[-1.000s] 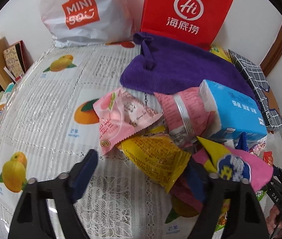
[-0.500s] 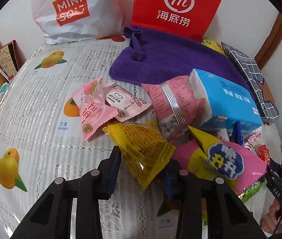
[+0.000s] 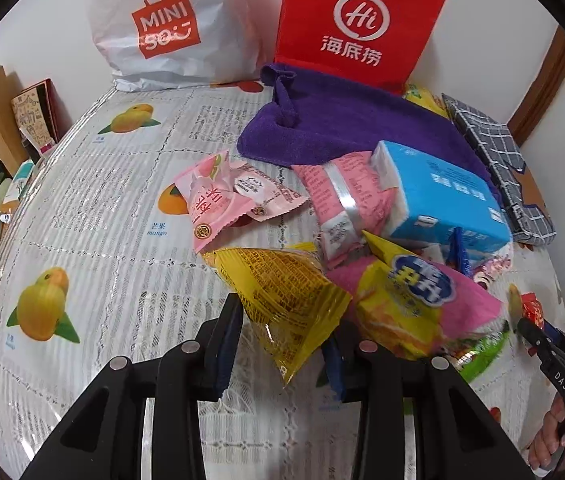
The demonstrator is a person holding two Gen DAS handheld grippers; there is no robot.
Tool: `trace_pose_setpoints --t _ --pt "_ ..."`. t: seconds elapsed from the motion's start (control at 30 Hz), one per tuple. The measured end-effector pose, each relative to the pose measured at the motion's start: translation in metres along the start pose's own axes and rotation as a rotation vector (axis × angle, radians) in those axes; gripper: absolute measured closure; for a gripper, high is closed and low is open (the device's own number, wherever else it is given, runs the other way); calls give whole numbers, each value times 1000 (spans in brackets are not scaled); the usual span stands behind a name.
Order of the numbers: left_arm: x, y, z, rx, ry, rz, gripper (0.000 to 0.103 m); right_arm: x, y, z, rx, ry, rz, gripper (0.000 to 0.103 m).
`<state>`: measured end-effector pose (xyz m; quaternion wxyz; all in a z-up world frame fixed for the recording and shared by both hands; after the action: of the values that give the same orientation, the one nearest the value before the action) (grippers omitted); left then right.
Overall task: Organize snacks
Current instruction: 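Lift the red packet with the right tool while the left tool grasps the yellow triangular bag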
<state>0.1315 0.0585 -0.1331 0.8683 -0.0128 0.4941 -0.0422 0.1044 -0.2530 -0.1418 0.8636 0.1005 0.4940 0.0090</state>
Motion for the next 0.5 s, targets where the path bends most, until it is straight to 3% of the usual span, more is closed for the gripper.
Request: trace_pose_setpoints --t 0.5 --pt "-54 -34 20 70 -79 -40 68 -50 25 41 -33 -110 28 61"
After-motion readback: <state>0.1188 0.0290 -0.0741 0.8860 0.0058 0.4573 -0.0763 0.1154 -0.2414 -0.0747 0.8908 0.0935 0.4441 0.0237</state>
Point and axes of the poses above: each gripper's, at about its wrist camera, not at the fingertips, and x roughly the way its jaws point, y to its left, z to its top, the point moved 1 cm from there along x, roughly the way its jaws point, and after that the axes turned 8 degrees about x, right-handed, at the moved point
